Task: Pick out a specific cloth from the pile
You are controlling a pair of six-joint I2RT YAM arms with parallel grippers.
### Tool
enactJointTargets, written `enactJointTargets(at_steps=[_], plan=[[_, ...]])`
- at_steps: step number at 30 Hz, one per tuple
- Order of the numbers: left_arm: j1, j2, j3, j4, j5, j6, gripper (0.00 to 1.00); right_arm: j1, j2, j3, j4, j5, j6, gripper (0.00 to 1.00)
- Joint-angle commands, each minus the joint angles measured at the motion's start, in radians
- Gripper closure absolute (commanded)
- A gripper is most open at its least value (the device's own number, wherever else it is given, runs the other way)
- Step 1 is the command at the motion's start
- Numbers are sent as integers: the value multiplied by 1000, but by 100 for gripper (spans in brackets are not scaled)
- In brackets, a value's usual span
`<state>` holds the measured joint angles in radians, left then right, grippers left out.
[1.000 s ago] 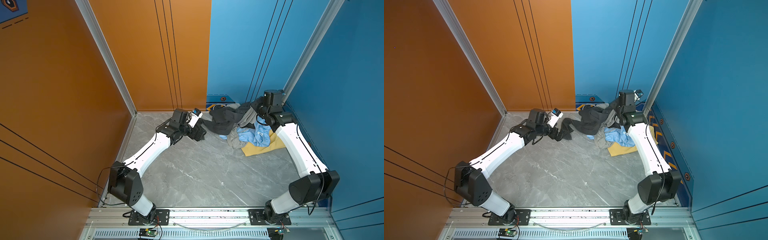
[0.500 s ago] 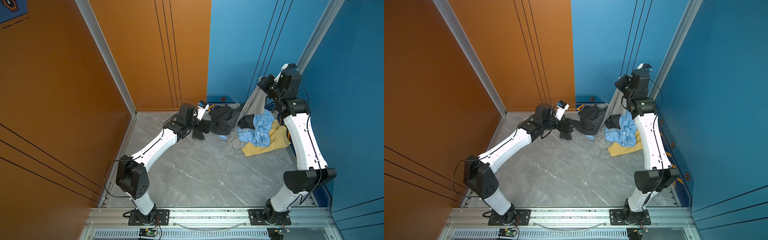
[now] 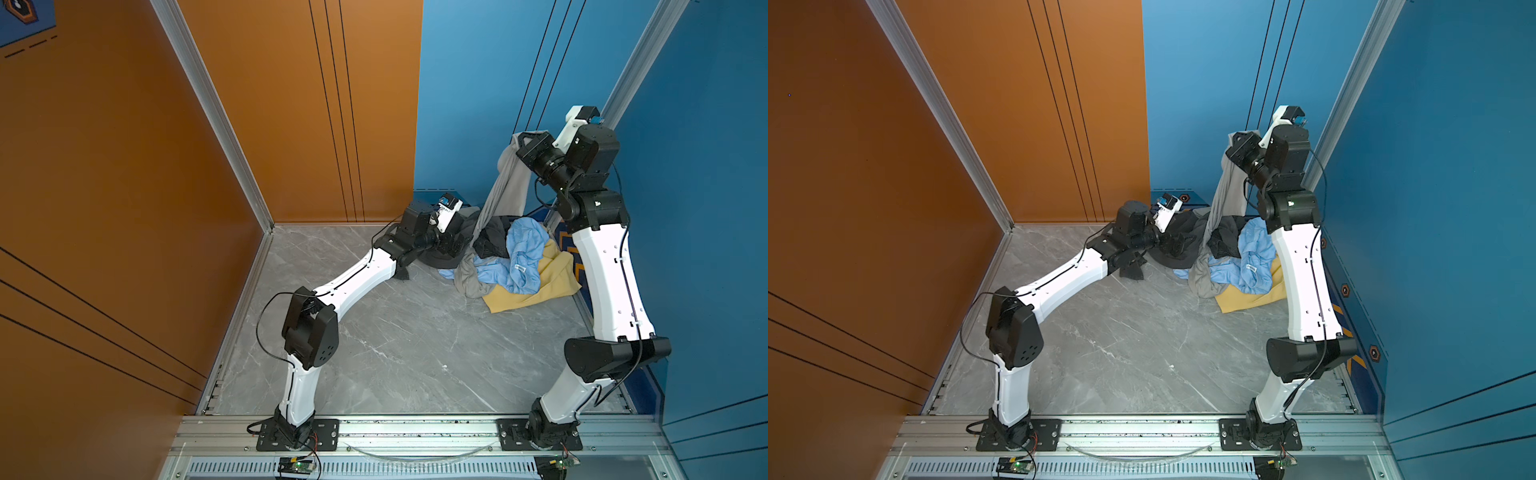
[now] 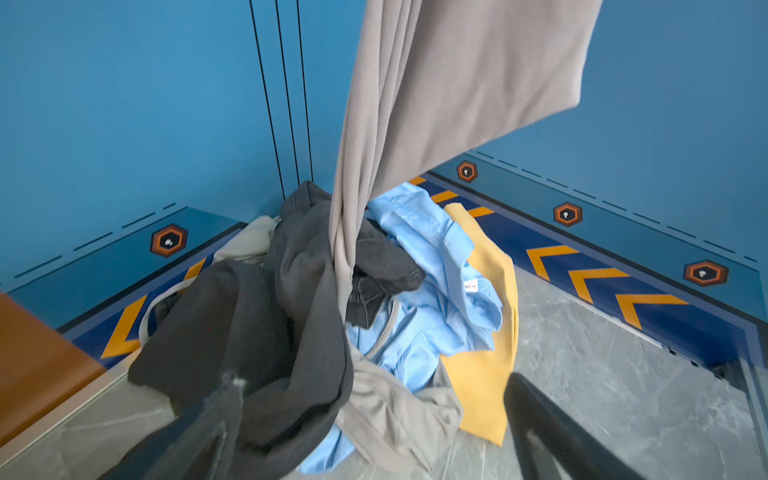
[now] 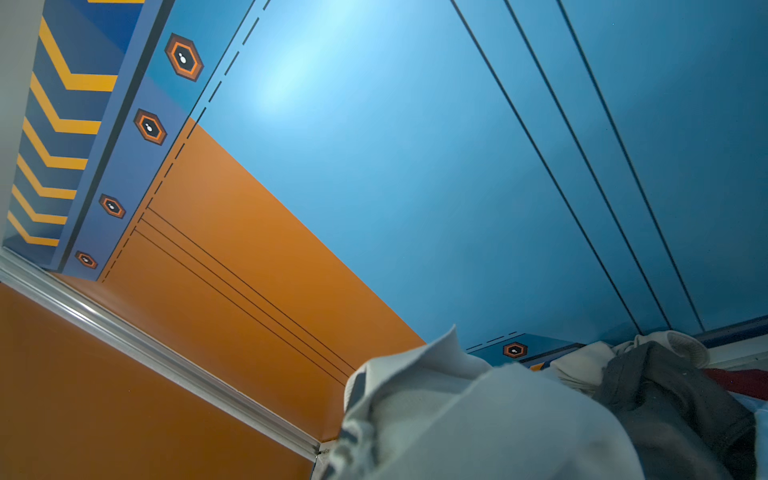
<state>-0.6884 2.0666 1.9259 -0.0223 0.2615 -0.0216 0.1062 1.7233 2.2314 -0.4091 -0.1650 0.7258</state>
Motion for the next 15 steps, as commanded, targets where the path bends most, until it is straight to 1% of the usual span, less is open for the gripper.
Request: enactJointTargets(at_steps=[1,5,6,7,8,10,12,13,15], plan=[[-34,110,123,86,-36,-26,1,4,-106,-58,136,-64,27,100],[-52,288,311,138,-55,-60,0,-6,-198,-166,160,-83,33,100],[-53,336,365,139,-63,-73,1,-10,-220,-192,172,-87,36,100],[-53,388,430,139,-62,-81,5,-13,-245,-220,182,-93,37,100],[-54,443,495,138,-78,-88,12,-16,-269,-247,190,-95,40,100],[-53,540,612,168,-90,-125,33,-20,-320,-317,230,-108,47,100],[-59,633,728,196,-122,-137,49,-21,-379,-421,295,-107,64,100],[-63,673,781,204,-140,-127,60,-23,-417,-499,335,-110,73,100],[-64,707,823,220,-149,-120,88,-26,-483,-610,383,-104,80,100]])
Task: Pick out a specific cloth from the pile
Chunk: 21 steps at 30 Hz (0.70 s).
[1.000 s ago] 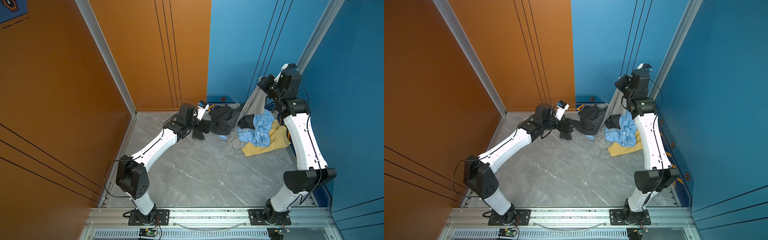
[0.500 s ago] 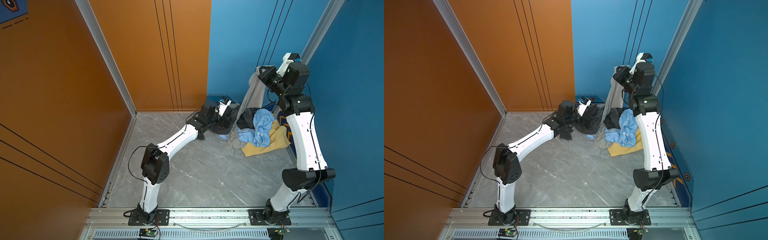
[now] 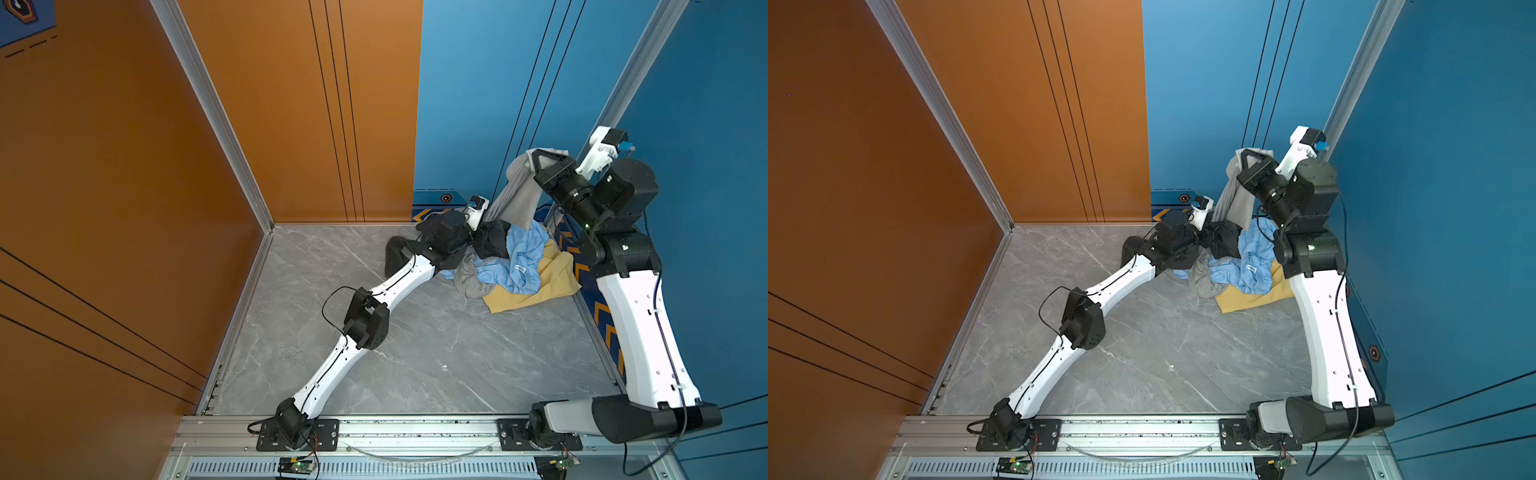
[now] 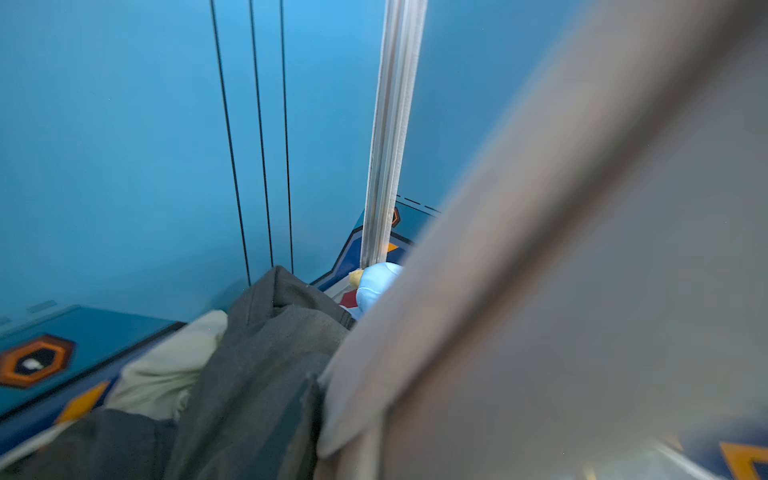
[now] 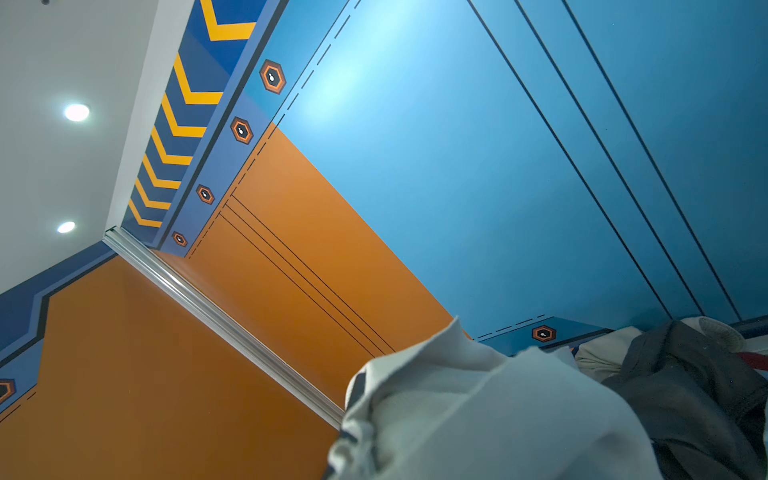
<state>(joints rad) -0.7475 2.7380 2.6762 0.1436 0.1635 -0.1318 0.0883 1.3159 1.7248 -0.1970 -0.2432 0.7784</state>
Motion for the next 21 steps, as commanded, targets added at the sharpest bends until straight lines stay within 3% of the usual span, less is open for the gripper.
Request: enactJointTargets(at_steps=[1,4,10,21], plan=[[-4,34,66,59,-47,-8,100,-11,-110,-165,196,-25,28,100],[-5,-29,-25,63,-15,-4,100,-15,-202,-323,242,-16,33,100],[-49,-231,-259,72,23,69,100,-43,-276,-477,203,-28,8,100],[-72,-370,-321,67,67,63,100,-168,-267,-667,249,-89,-8,100]])
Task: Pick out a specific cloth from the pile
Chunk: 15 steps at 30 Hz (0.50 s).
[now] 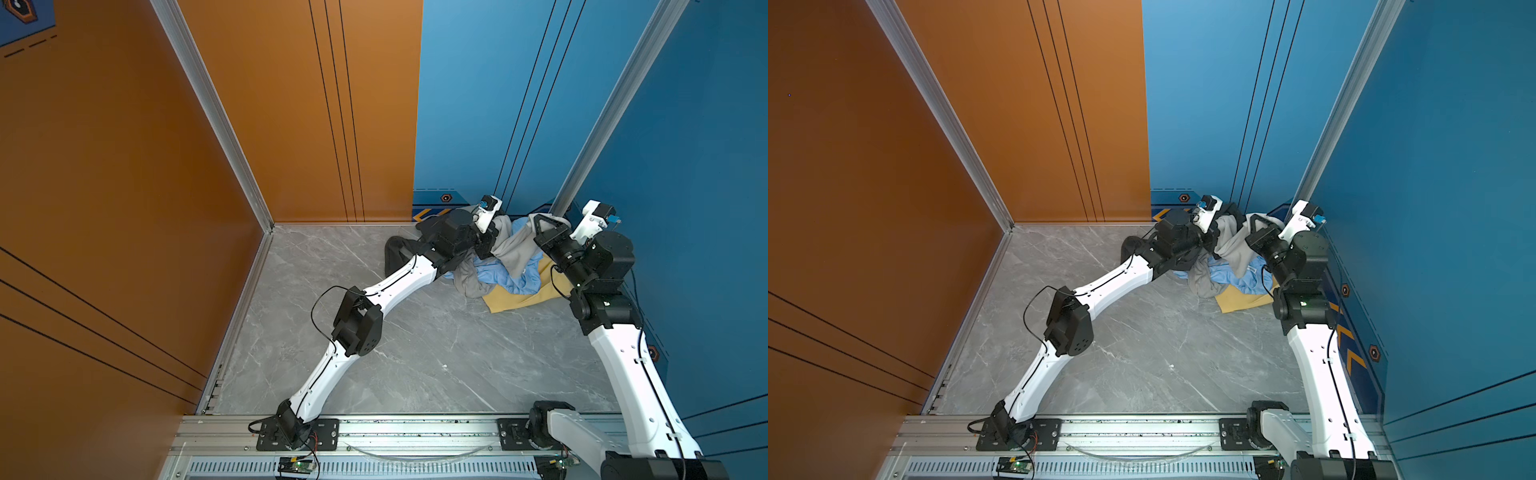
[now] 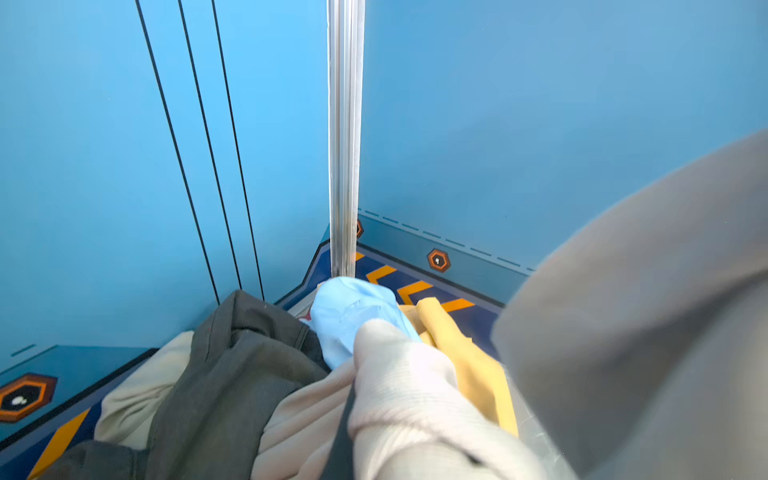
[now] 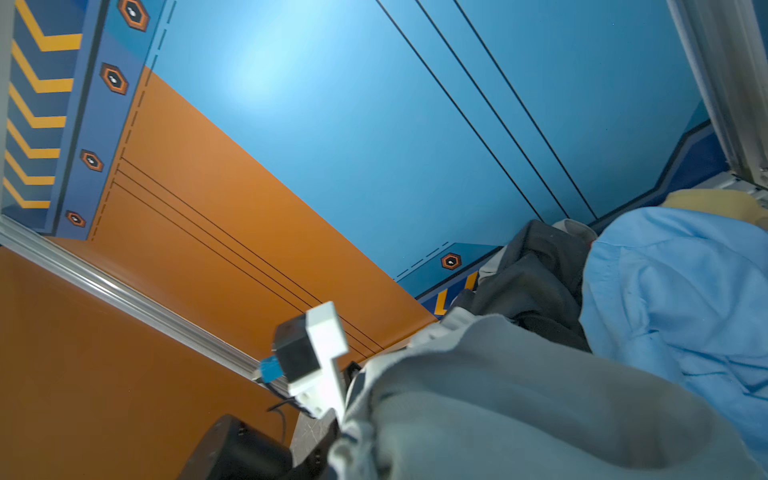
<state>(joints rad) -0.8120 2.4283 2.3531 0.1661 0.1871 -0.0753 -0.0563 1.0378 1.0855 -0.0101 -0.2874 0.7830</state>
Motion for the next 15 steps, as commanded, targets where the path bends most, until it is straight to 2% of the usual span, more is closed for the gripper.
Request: enactJointTargets(at_steps=[1,9,15], plan=[[-6,-65,7,41,43,4,100,-31,17,-40,74,-55,-16,100],[-6,-82,124,-45,8,-20,100,-40,96,-153,171,-78,-64,99],[-11,-93,223,-90,-17,-59,100,-33,234,-161,297,-141,-83,86]])
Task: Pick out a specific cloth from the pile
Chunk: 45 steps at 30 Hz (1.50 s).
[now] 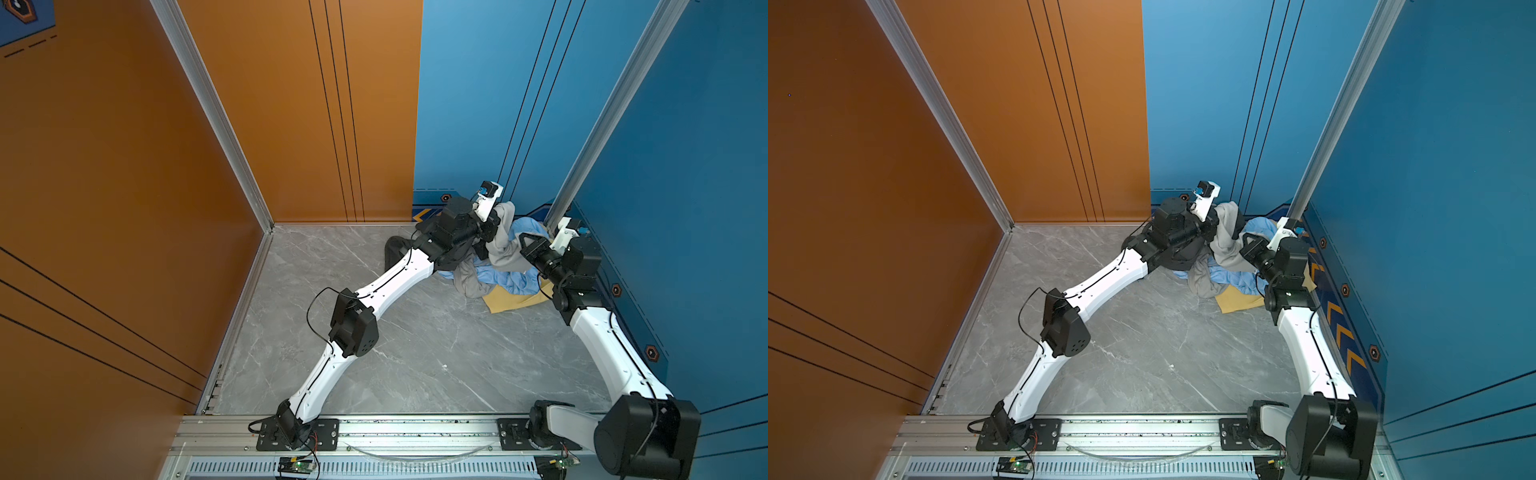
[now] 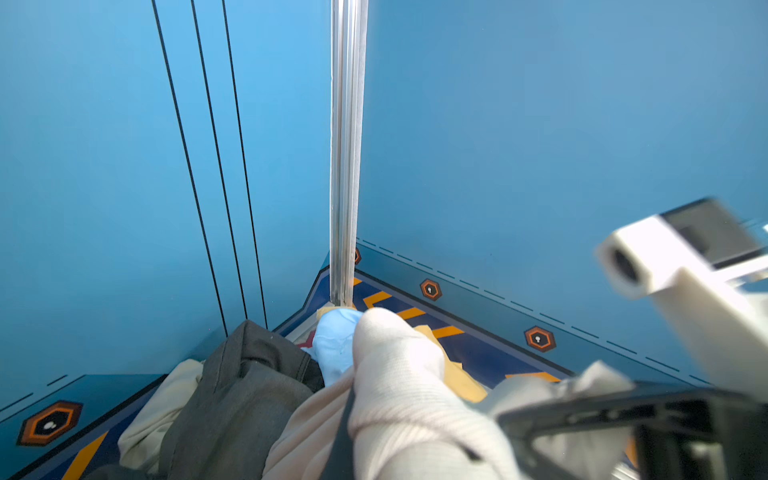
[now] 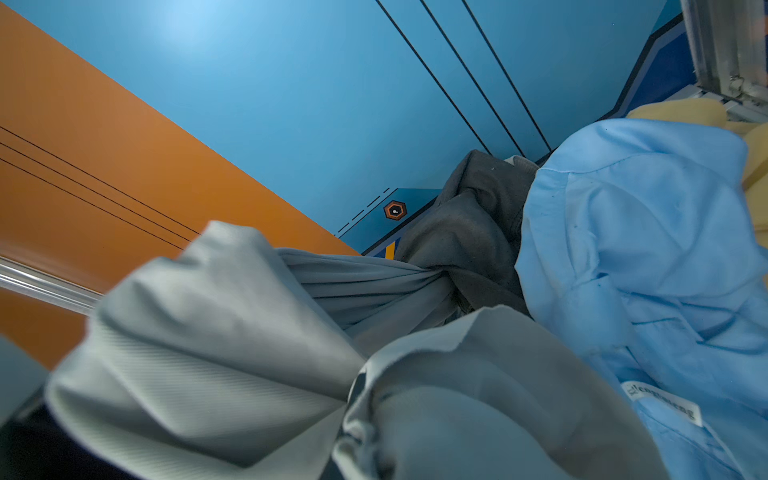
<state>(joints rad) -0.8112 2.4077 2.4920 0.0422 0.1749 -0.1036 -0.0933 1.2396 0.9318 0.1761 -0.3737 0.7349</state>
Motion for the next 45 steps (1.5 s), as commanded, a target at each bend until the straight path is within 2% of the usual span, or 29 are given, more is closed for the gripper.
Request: enactJointTargets(at_steps=[1,4,8,12,18,21,26,31,37,39,41,42,44,45], plan=[[-12,-65,122,17,-7,-41,100,7,53,-7,129,-69,-42,81],[-12,-55,205,-43,-9,-50,100,19,83,-39,232,-114,-77,62],[-10,-90,204,-57,-13,-52,100,43,86,-101,378,-155,-161,36],[-5,-100,235,-85,-14,-56,100,87,83,-144,449,-173,-277,24],[16,-138,237,-125,10,-73,100,168,133,-165,540,-101,-446,13],[21,-166,227,-139,14,-71,100,202,188,-143,568,-48,-513,12],[22,-208,207,-159,19,-51,100,213,306,-100,692,36,-518,12],[21,-234,187,-172,44,-51,100,218,418,12,752,82,-510,14],[22,-260,150,-184,62,-46,100,233,431,106,765,77,-474,15],[23,-262,147,-194,63,-45,100,239,422,121,754,86,-472,19],[24,-262,137,-197,68,-47,100,239,425,147,734,73,-468,34],[25,-264,130,-197,70,-48,100,240,426,160,728,70,-469,45],[27,-271,109,-197,74,-46,100,236,434,194,700,72,-466,81],[29,-276,97,-197,75,-45,100,232,436,216,679,69,-462,93]])
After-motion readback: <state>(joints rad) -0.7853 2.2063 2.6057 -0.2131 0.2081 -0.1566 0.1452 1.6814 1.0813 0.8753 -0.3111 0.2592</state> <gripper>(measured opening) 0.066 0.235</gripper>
